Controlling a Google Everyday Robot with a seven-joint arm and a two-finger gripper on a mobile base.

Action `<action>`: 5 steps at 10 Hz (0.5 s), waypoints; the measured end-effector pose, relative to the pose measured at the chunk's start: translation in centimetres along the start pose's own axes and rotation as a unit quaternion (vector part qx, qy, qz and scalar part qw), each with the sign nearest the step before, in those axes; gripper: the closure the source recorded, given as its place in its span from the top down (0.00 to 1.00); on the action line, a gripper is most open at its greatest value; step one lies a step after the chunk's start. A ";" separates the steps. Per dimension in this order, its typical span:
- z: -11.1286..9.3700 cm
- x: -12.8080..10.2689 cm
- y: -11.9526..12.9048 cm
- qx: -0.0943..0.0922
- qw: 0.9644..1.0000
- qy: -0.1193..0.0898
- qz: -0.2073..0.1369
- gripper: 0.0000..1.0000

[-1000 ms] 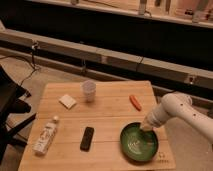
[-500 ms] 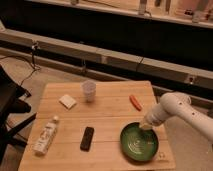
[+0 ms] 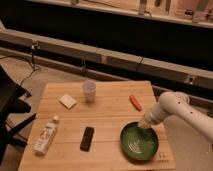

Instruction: Push the ceramic bowl across the table

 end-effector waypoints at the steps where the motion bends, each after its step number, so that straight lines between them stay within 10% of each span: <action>1: 0.1 -0.1 -0.1 0.000 1.000 -0.001 -0.001 0.04; 5: 0.3 -0.6 -0.5 -0.001 1.000 -0.004 -0.001 0.04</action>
